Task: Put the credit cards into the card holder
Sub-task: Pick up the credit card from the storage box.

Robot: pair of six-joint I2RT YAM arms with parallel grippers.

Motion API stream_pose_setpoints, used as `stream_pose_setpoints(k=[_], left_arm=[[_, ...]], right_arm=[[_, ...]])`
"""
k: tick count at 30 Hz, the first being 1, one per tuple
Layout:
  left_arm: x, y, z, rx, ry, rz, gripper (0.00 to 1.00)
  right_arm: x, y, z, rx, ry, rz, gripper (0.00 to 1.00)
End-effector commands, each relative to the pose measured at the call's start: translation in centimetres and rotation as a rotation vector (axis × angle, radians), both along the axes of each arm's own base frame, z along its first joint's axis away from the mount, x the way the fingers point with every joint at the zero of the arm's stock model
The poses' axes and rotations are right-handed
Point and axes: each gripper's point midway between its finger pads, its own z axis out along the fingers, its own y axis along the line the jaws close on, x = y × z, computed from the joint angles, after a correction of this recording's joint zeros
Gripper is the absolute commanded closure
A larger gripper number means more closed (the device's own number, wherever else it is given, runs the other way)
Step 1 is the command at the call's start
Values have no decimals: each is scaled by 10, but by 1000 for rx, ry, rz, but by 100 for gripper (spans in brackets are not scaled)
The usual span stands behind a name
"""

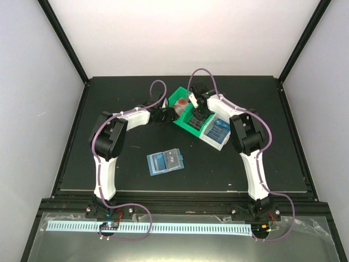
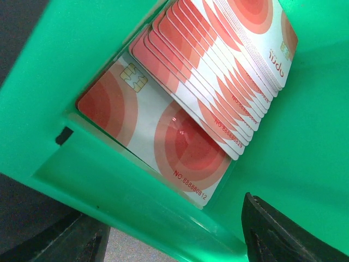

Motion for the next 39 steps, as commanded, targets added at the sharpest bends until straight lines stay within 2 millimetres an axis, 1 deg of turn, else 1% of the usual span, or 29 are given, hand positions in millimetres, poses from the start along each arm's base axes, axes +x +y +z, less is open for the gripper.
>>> stream_pose_setpoints(k=[1,5,9,13,21,29,31,33,36,39], left_arm=[[-18,13,-28,76,94,-12,34],[-18,13,-30,77,95,-15,36],[-19,13,-31,78,99,-18,38],[-19,13,-32,81,101,-17,38],[-19,13,-33,81,101,-18,39],[-20,14,-34,83,104,-16,39],[-19,14,-33,83,102,-16,39],[-19,14,-32,83,100,-16,39],[-19,14,-33,83,102,-16,39],[-19,13,-33,83,103,-18,41]], right_arm=[[0,-6,-10,-36,13,0,55],[5,-13,-13,-70,-17,-19,56],[12,-20,-10,-100,-59,-55,63],[17,-24,-1,-115,-95,-76,67],[23,-30,22,-124,-177,-100,72],[24,-34,31,-143,-205,-106,74],[21,-29,29,-120,-181,-85,73],[14,-20,26,-70,-136,-54,70],[6,-4,29,19,-99,-20,63],[4,6,32,76,-87,4,60]])
